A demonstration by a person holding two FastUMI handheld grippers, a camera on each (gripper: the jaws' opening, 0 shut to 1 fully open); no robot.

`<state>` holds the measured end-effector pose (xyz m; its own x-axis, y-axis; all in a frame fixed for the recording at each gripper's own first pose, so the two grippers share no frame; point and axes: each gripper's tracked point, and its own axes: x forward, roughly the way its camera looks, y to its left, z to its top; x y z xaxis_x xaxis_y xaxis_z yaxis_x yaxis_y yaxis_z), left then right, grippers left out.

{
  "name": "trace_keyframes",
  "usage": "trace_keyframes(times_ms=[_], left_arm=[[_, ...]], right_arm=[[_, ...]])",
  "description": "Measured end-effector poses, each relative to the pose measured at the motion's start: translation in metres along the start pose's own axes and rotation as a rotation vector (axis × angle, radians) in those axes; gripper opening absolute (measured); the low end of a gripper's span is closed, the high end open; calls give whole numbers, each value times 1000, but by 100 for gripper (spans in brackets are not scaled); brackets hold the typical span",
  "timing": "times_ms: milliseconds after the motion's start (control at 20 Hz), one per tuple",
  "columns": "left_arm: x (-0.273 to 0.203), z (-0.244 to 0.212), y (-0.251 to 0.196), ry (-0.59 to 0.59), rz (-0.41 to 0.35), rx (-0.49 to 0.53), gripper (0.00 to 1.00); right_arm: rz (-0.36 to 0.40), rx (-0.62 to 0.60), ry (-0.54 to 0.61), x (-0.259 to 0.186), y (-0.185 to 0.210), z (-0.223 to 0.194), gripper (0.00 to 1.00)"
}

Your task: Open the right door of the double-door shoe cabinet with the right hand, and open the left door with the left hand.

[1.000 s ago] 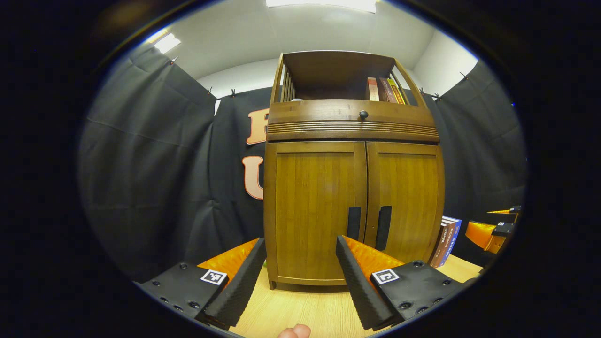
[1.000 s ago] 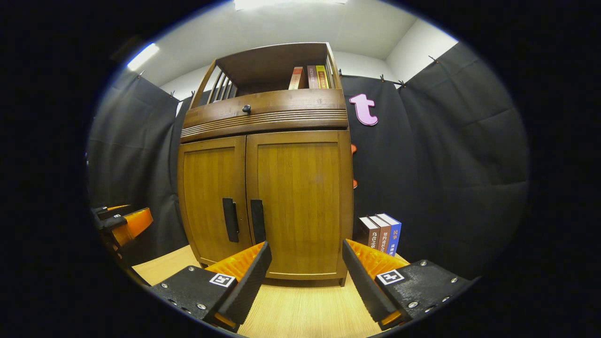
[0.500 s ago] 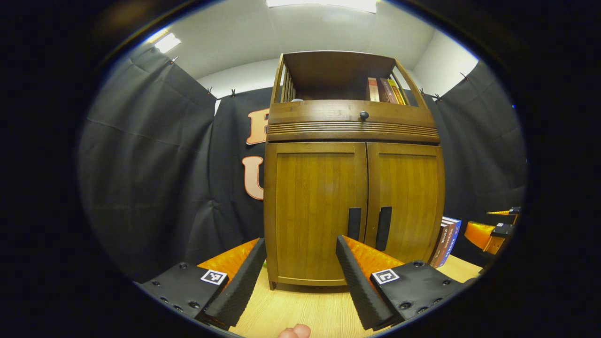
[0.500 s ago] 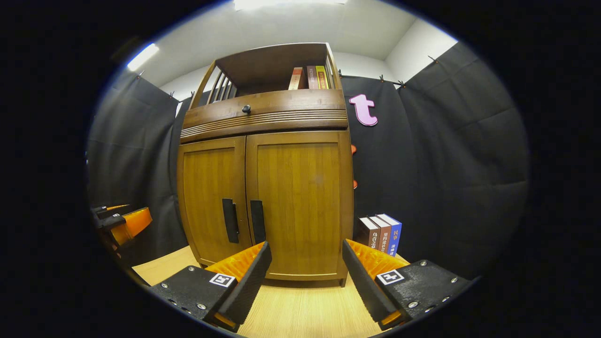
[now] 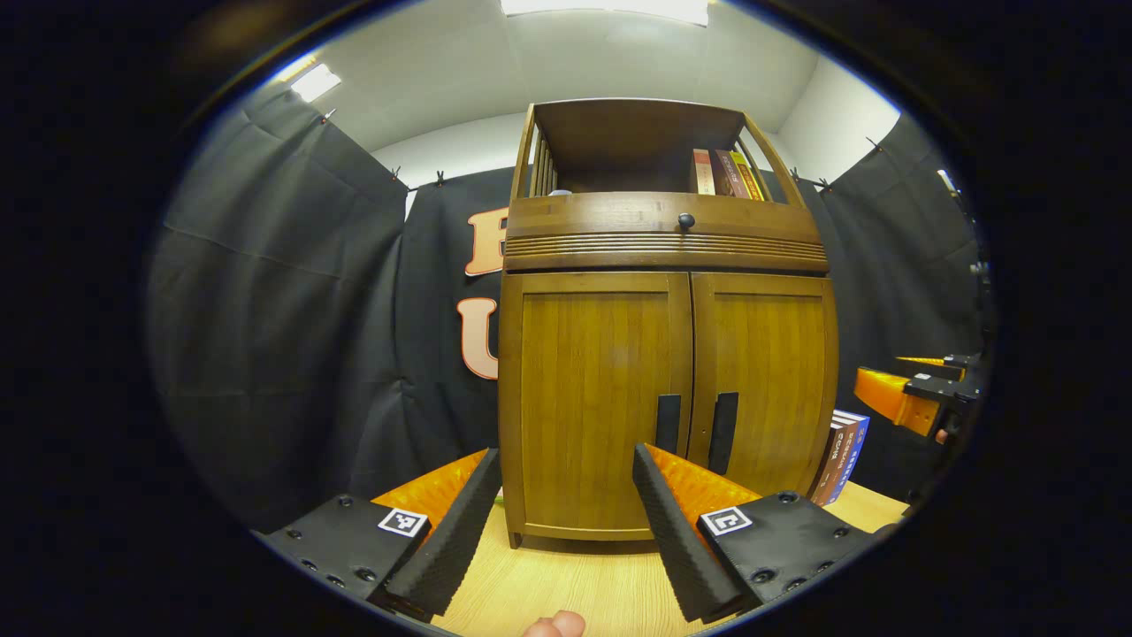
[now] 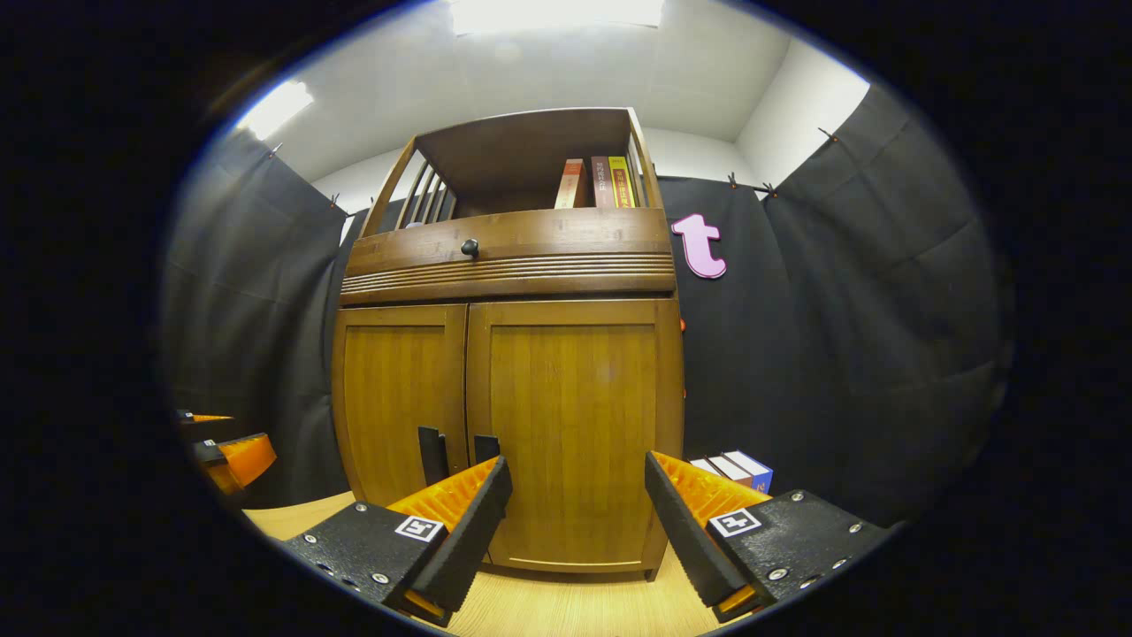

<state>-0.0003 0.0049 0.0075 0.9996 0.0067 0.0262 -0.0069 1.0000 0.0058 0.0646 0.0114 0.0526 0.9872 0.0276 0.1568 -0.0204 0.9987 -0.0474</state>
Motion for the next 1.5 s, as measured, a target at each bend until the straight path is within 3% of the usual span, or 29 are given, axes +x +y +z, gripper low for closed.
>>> trace_keyframes(times_ms=[300, 700, 1250, 1300, 1350, 1500], left_arm=[[-8, 9, 15, -23, 28, 33, 94], [-18, 23, 36, -33, 60, 24, 96], [-26, 29, 80, -49, 135, 19, 95], [-26, 29, 84, -53, 139, 19, 96], [-26, 30, 86, -56, 143, 18, 96], [-25, 33, 92, -64, 150, 19, 95]], right_arm=[[75, 0, 4, 57, 43, -4, 94], [139, 3, 84, 119, 101, -47, 94], [58, 38, 197, 166, 101, -107, 93], [54, 41, 199, 168, 102, -108, 100], [49, 44, 198, 170, 102, -109, 93], [42, 49, 194, 171, 100, -109, 91]])
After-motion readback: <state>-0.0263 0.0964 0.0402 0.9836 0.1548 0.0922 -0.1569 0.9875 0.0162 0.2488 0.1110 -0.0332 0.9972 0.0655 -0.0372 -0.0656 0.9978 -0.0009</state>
